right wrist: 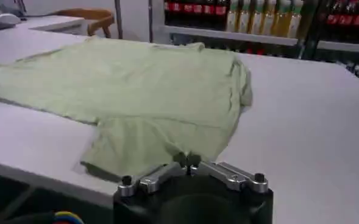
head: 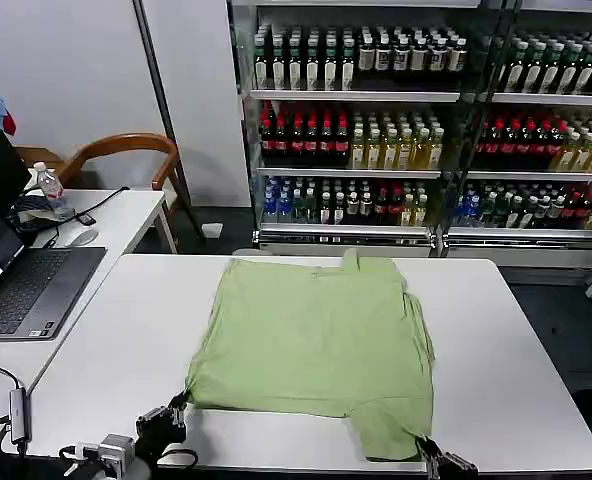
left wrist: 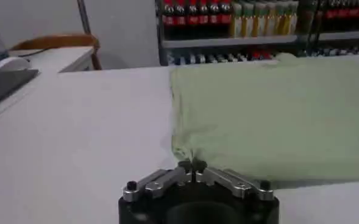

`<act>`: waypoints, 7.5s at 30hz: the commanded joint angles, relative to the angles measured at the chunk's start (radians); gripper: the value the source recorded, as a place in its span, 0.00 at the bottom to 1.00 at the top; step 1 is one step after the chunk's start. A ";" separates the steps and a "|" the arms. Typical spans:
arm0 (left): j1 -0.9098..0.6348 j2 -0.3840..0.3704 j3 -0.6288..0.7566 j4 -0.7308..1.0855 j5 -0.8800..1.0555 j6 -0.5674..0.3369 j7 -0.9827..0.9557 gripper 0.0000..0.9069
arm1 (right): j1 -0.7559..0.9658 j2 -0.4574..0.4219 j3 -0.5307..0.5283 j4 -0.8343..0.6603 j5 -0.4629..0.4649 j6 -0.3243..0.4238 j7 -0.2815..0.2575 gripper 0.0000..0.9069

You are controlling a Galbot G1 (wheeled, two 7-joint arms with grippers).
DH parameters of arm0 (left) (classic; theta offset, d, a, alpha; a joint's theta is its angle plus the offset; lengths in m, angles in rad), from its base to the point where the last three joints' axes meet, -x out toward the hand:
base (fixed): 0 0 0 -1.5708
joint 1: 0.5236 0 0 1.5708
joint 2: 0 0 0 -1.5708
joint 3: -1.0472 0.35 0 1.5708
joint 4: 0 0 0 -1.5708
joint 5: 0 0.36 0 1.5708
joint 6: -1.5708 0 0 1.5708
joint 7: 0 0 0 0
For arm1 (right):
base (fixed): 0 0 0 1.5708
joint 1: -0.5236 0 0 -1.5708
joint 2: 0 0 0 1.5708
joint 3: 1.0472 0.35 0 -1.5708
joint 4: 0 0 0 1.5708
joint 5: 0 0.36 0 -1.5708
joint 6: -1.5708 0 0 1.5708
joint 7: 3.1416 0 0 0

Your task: Fold and organize the clothes.

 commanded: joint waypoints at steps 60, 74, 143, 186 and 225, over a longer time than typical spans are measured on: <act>-0.549 0.028 0.197 0.463 -0.218 -0.043 0.053 0.13 | 0.760 0.070 -0.217 -0.534 -0.010 -0.045 -0.004 0.00; -0.561 0.043 0.189 0.460 -0.179 -0.087 0.078 1.00 | 0.819 0.099 -0.187 -0.577 0.041 -0.032 0.084 1.00; -0.478 0.042 0.248 0.378 -0.089 0.069 -0.045 0.06 | 0.463 0.052 -0.127 -0.334 0.077 -0.120 0.150 0.00; 0.169 0.063 -0.025 -0.074 -0.003 0.035 -0.001 0.07 | -0.095 0.049 -0.011 0.034 -0.122 -0.063 0.139 0.00; -0.512 0.155 0.133 0.252 -0.146 0.070 -0.001 1.00 | 1.016 0.061 -0.293 -0.554 0.169 -0.269 0.175 1.00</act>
